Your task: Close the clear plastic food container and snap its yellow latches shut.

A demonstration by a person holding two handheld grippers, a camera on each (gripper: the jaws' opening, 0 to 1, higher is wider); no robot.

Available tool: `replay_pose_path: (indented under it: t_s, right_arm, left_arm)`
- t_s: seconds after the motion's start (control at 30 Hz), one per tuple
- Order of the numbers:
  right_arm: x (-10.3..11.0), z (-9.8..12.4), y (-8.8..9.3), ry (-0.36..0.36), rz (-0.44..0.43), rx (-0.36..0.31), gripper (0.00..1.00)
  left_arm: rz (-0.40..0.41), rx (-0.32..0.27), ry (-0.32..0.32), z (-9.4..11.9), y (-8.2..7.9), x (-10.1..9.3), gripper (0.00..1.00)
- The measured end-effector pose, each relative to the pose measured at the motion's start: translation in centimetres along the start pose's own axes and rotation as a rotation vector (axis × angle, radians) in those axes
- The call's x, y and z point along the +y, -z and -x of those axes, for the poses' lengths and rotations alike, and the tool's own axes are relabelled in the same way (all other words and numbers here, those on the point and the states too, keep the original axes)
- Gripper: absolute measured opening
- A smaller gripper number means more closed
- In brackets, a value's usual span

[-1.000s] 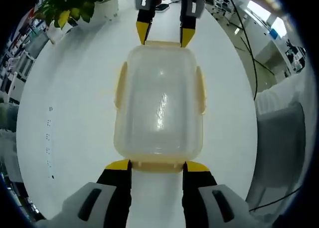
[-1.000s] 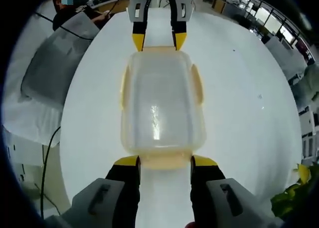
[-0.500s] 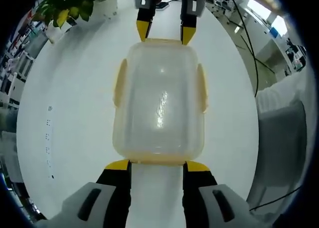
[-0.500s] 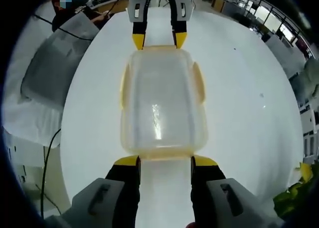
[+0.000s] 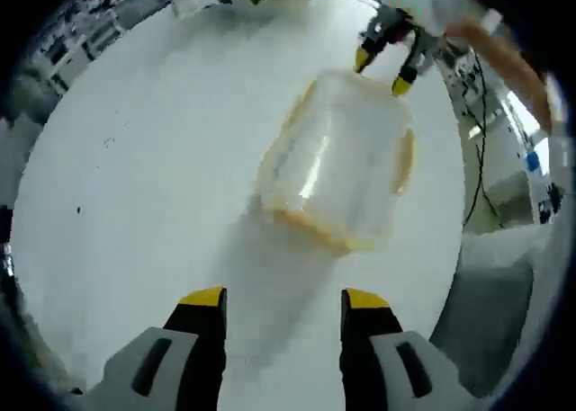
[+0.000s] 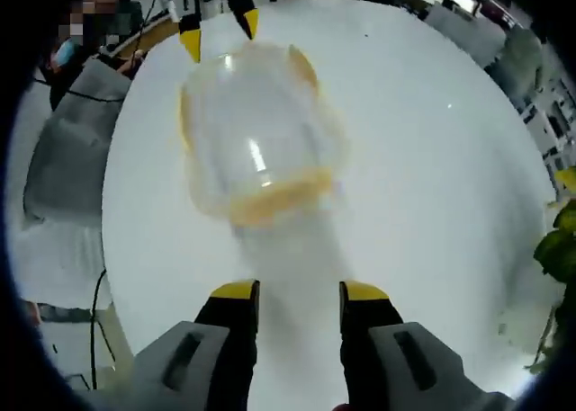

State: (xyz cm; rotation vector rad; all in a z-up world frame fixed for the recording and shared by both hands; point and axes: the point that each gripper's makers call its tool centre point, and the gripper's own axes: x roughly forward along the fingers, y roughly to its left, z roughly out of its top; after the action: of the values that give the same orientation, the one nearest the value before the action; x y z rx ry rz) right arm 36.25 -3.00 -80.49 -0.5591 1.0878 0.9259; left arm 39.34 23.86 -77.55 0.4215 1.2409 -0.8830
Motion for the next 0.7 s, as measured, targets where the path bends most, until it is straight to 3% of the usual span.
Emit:
replay_pose_path:
  t_s: [0.03,0.1,0.17,0.23,0.3,0.4,0.47,0.53,0.7]
  right_arm:
    - [-0.1,0.6,-0.4,0.003,-0.069,-0.02,0.36]
    - [-0.6,1.6,-1.0,0.024,-0.201,-0.033,0.27]
    - [-1.4,2.6,-2.1,0.053,-0.343,-0.073,0.22]
    - [-0.2,3.0,-4.5,-0.059,-0.515,-0.174,0.3]
    - [1.1,3.3,-5.9,-0.157,-0.624,-0.217,0.35]
    - [1.9,2.9,-6.8,-0.209,-0.708,-0.242,0.25]
    - [1.8,2.3,-7.1,-0.2,-0.746,-0.251,0.32]
    - [2.0,1.5,-6.9,-0.185,-0.746,-0.223,0.37]
    - [3.0,0.2,-6.8,-0.164,-0.683,-0.152,0.35]
  left_arm:
    - [0.132,-0.031,0.039,0.5,-0.4,-0.3,0.45]
    - [0.312,-0.08,0.129,1.2,-1.2,-1.3,0.45]
    - [0.445,-0.137,0.228,1.7,-2.5,-2.8,0.45]
    - [0.558,-0.17,0.316,1.8,-3.5,-4.3,0.44]
    - [0.652,-0.15,0.354,1.5,-3.4,-4.9,0.44]
    - [0.678,-0.103,0.28,0.0,-2.3,-4.5,0.43]
    - [0.671,-0.081,0.254,-0.7,-2.0,-4.8,0.41]
    - [0.638,-0.091,0.25,-1.1,-2.3,-5.5,0.4]
    - [0.611,-0.063,0.209,-1.9,-2.2,-5.8,0.37]
